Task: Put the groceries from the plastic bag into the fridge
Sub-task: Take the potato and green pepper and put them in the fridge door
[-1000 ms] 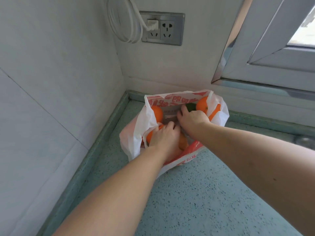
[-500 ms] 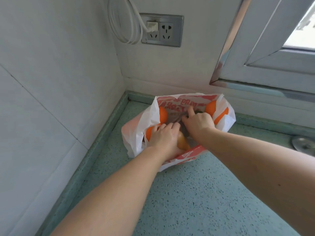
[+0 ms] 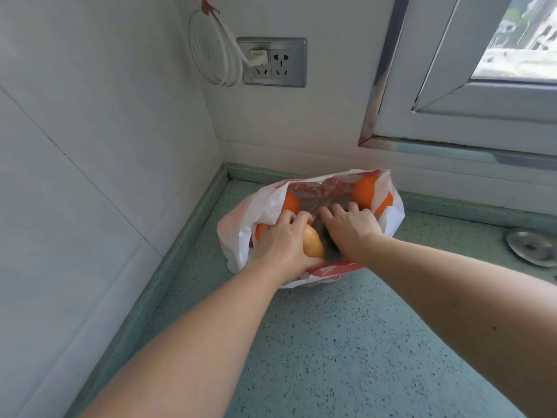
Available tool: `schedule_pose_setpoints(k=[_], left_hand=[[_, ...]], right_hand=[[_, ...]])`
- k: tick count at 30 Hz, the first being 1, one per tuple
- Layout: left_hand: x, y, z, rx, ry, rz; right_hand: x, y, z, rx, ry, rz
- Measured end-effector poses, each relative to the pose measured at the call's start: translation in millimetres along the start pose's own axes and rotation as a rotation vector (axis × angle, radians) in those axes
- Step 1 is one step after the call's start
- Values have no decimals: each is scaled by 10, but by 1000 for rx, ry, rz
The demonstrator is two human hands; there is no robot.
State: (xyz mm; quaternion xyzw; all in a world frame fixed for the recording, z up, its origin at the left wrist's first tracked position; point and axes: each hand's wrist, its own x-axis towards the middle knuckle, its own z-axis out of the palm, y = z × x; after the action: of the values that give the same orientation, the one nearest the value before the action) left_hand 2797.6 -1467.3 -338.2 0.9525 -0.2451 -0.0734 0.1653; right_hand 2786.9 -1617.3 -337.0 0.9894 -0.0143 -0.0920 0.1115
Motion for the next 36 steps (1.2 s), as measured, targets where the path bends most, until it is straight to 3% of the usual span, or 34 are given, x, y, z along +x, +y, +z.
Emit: schedule_pose_setpoints(k=[6,11,28,36], left_hand=[[-146,111,-123,-60,-4,-30],[-161,325,-456,-126,8,-19],[-579,2098,-1742,-51,137,173],[-597,3056,-1732,-89,131,446]], right_hand=[[-185,177,-35,406,2,76],[-485,383,-358,688,152,146],[-2111,1948,-1594,777,423,164],[-3037,2564,-1581,757,502,378]])
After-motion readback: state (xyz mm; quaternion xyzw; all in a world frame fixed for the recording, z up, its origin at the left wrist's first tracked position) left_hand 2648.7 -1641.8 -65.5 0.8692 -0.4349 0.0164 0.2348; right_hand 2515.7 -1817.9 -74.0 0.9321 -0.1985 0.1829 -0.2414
